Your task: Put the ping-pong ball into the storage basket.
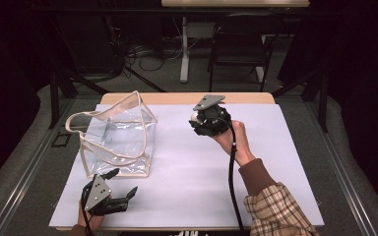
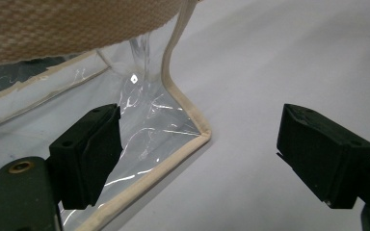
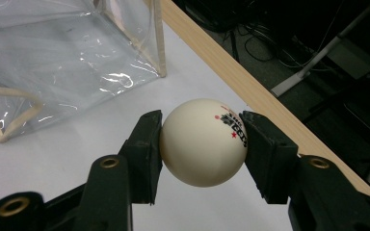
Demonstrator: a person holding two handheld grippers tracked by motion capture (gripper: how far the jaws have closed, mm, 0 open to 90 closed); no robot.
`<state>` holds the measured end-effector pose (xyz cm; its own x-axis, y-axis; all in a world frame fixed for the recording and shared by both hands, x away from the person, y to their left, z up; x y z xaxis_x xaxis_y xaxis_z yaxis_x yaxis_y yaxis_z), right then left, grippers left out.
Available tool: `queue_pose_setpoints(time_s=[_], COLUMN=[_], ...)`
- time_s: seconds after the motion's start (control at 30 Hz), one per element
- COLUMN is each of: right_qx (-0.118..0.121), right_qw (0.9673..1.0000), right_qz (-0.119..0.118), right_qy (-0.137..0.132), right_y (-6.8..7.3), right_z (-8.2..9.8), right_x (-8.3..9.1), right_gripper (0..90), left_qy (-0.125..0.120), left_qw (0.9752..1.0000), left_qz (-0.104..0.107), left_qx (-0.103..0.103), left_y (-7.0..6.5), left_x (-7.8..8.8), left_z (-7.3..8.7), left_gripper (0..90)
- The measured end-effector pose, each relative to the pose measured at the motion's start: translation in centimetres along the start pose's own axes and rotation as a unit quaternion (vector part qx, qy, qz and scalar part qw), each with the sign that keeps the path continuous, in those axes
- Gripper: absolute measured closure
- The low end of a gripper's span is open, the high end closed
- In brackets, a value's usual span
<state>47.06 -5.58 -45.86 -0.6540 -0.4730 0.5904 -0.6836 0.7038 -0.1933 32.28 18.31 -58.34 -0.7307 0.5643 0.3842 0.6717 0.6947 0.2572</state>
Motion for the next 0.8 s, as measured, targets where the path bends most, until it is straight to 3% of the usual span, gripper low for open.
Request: queue_pose_setpoints(time_s=[0.8], right_qx=[0.01], right_qw=[0.9999], right_qz=[-0.008], right_qy=[-0.011], right_y=[0.9], right_z=[-2.1], right_x=[0.0], right_gripper=[51.1], left_qy=[-0.001], left_qw=[1.0], left_qz=[0.0], left_qx=[0.001], left_y=[0.0], left_x=[0.0], left_z=[0.0], left_gripper=[16.0])
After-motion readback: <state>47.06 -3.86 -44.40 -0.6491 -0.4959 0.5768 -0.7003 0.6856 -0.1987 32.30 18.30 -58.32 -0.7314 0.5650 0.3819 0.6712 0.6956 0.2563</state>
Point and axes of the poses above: each handheld gripper's, and its own axes: x roughly backward along the jaws, z roughly out of its underside, y roughly to its left, the point moved 10 cm from there along -x, roughly forward along the jaws, and after that the axes turned 5 degrees about -x, right-handed, at the moved point
